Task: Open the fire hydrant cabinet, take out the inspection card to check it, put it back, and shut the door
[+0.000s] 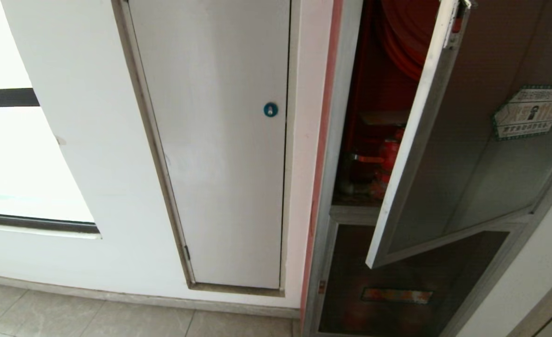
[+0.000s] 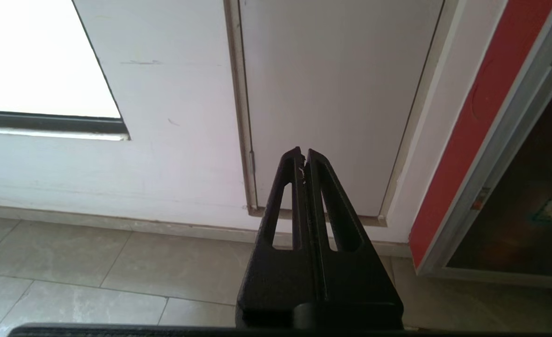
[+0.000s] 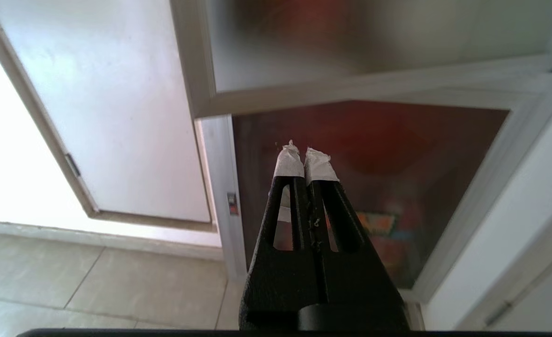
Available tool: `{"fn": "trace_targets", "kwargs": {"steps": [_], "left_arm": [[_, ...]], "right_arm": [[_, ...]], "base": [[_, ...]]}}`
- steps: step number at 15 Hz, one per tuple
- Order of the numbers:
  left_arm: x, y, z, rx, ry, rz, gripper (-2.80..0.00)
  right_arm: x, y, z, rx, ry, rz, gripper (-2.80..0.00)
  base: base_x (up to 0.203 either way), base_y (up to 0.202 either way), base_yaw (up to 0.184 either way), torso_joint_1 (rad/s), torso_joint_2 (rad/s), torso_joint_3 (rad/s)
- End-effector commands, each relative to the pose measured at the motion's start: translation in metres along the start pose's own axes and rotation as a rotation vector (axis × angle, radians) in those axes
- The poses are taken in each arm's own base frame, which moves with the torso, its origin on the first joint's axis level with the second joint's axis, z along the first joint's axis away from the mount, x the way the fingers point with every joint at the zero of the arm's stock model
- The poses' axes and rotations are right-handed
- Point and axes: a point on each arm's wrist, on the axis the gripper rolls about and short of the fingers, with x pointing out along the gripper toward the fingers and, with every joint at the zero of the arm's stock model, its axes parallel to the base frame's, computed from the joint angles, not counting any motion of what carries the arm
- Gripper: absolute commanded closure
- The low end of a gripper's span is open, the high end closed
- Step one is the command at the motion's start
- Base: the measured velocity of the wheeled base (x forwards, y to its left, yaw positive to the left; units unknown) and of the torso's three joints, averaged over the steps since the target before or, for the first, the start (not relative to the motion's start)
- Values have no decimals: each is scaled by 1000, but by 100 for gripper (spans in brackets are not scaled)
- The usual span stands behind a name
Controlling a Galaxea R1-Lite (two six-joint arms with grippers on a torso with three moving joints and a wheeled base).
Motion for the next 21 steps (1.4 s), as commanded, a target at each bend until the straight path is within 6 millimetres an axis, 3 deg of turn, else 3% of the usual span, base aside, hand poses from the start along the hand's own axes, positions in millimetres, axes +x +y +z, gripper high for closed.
{"fn": "trace_targets", "kwargs": {"steps": [1, 21], "left_arm": [[0, 0, 0, 0, 0, 0, 0], [0, 0, 0, 0, 1, 1, 0]], "right_arm": [[0, 0, -1, 0, 6, 1, 0], [1, 0, -1, 0, 7, 1, 0]], "base": [[193, 0, 2, 2, 2, 1], [196, 0, -1, 3, 3, 1]]}}
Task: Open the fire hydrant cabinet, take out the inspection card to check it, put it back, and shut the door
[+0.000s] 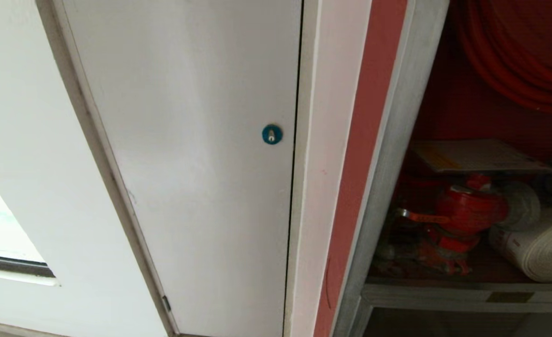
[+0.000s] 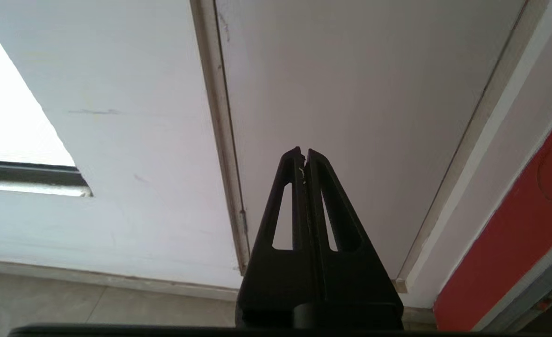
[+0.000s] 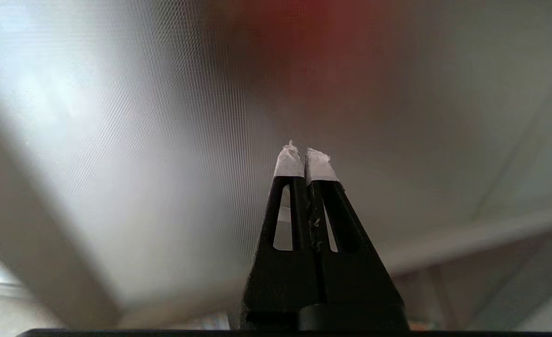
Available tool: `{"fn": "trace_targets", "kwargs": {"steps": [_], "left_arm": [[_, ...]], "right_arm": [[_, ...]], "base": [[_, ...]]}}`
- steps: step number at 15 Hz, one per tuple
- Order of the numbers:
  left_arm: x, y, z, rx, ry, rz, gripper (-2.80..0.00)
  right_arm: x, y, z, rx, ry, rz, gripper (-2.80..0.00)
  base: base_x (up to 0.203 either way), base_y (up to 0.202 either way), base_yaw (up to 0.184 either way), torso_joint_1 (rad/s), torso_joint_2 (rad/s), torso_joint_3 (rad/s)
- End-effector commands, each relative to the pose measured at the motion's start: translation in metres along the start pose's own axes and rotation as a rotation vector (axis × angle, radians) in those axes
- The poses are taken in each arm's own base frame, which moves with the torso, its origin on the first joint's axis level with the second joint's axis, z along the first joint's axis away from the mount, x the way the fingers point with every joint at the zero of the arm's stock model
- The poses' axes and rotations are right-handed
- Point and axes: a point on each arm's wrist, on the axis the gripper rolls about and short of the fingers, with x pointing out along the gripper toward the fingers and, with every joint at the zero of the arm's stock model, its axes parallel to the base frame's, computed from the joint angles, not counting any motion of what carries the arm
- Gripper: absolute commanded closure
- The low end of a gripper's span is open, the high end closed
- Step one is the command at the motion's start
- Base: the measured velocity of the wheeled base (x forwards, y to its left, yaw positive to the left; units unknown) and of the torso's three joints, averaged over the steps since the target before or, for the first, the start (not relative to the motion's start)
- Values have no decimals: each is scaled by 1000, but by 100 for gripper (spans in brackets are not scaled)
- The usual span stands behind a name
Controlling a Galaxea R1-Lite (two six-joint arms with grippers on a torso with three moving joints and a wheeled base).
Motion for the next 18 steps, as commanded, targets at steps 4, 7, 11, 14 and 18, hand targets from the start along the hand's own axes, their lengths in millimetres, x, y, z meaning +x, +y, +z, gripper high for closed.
{"fn": "trace_targets", "kwargs": {"steps": [4, 7, 11, 14, 18], "left_arm": [[0, 0, 0, -1, 1, -1, 0], [0, 0, 0, -1, 0, 0, 0], [0, 0, 0, -1, -1, -1, 0], [0, 0, 0, -1, -1, 0, 0], [0, 0, 0, -1, 1, 0, 0]], "right_arm": [[0, 0, -1, 0, 5, 1, 0], [0, 0, -1, 0, 5, 1, 0], [1, 0, -2, 0, 7, 1, 0], [0, 0, -1, -2, 6, 1, 0], [1, 0, -1, -4, 5, 1, 0]], "base": [[55, 0, -1, 4, 5, 0], [0, 0, 0, 0, 0, 0], [0, 0, 0, 0, 0, 0], [0, 0, 0, 0, 0, 0], [0, 0, 0, 0, 0, 0]]}}
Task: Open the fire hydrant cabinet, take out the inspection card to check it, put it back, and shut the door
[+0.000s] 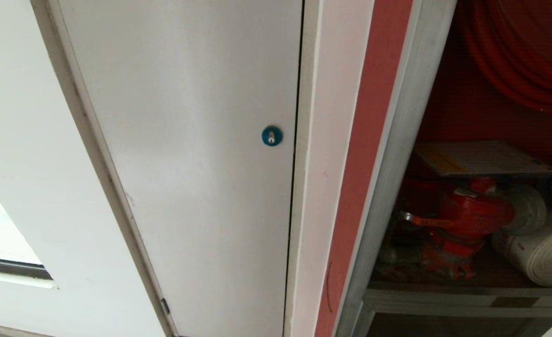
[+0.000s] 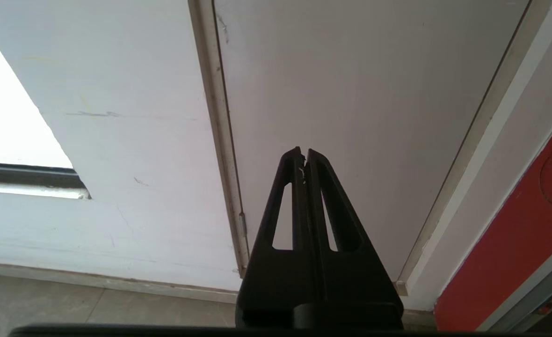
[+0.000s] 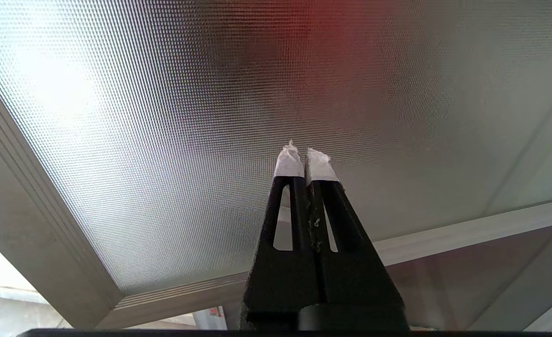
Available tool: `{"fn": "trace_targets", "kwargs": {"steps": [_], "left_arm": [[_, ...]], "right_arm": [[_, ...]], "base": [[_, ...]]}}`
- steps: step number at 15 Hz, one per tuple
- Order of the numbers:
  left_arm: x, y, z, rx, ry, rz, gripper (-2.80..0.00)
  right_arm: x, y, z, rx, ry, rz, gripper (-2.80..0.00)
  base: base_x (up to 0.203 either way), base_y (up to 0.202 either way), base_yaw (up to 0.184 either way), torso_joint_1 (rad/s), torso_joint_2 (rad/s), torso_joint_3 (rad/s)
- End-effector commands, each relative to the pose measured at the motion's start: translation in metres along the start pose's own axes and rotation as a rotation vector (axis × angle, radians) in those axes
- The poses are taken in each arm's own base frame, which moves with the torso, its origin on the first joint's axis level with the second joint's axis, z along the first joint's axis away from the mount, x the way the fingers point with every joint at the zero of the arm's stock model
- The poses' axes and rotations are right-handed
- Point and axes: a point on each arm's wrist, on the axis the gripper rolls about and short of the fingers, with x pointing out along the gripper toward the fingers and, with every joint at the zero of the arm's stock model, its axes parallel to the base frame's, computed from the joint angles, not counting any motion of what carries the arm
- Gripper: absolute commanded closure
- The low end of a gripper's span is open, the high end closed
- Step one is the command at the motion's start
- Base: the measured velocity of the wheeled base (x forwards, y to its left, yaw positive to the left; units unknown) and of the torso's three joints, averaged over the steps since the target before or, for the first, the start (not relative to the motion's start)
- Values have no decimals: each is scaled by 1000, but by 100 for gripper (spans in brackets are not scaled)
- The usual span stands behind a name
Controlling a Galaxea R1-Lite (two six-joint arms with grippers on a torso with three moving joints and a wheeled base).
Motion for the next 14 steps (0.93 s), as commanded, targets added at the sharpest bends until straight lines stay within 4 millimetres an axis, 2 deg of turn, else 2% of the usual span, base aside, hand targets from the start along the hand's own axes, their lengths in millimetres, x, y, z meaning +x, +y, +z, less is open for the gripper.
{"fn": "trace_targets", "kwargs": {"steps": [1, 11, 14], "left_arm": [[0, 0, 0, 0, 3, 1, 0], [0, 0, 0, 0, 1, 1, 0], [0, 0, 0, 0, 0, 1, 0]], "right_arm": [[1, 0, -2, -2, 8, 1, 0], [0, 0, 0, 41, -1, -15, 0], [-10, 0, 32, 118, -110, -10, 0]], "base": [[0, 0, 0, 0, 0, 0], [0, 0, 0, 0, 0, 0], [0, 0, 0, 0, 0, 0]]}}
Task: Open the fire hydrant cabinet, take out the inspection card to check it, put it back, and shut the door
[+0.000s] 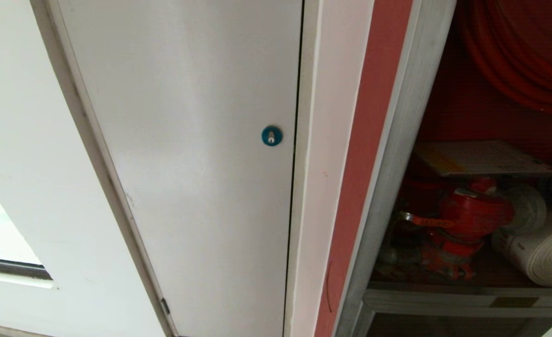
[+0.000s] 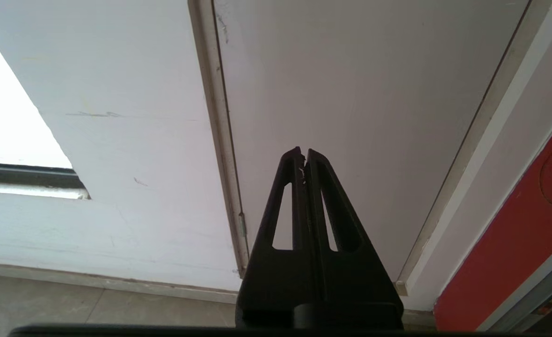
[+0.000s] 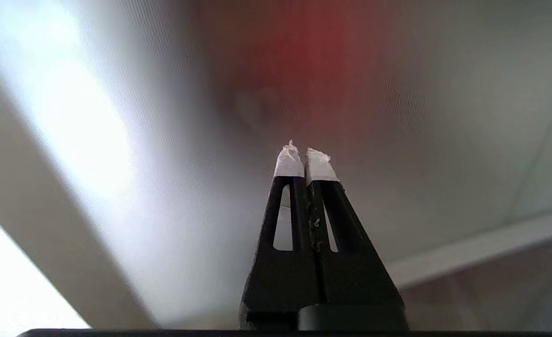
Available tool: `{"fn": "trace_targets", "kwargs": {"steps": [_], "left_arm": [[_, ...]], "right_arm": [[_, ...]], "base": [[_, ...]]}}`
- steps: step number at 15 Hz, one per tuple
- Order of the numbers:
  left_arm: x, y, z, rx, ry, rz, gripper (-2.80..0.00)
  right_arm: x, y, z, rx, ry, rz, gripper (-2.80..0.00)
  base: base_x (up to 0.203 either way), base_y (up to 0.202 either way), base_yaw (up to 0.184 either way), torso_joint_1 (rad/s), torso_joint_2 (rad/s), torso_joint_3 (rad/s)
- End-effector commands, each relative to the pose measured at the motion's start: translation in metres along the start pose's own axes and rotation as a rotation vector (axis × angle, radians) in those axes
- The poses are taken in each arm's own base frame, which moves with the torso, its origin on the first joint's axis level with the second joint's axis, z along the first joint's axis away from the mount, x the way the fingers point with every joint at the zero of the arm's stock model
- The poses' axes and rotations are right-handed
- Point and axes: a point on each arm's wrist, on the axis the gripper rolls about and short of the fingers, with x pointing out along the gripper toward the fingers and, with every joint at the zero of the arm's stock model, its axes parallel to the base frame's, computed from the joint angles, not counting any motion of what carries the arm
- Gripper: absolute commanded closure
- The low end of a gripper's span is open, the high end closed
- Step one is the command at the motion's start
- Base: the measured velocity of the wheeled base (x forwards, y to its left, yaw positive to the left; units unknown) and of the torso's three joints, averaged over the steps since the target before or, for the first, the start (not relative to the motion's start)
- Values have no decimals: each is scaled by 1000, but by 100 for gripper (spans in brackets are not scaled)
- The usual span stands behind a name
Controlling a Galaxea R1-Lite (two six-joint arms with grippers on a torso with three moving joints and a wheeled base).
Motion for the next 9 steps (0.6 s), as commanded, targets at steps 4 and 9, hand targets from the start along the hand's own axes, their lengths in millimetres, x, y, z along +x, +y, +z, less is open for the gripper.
{"fn": "trace_targets", "kwargs": {"steps": [4, 9], "left_arm": [[0, 0, 0, 0, 1, 0, 0], [0, 0, 0, 0, 2, 1, 0]], "right_arm": [[-11, 10, 49, 76, 22, 180, 0], [7, 22, 82, 162, 243, 496, 0]], "base": [[0, 0, 0, 0, 0, 0], [0, 0, 0, 0, 0, 0]]}}
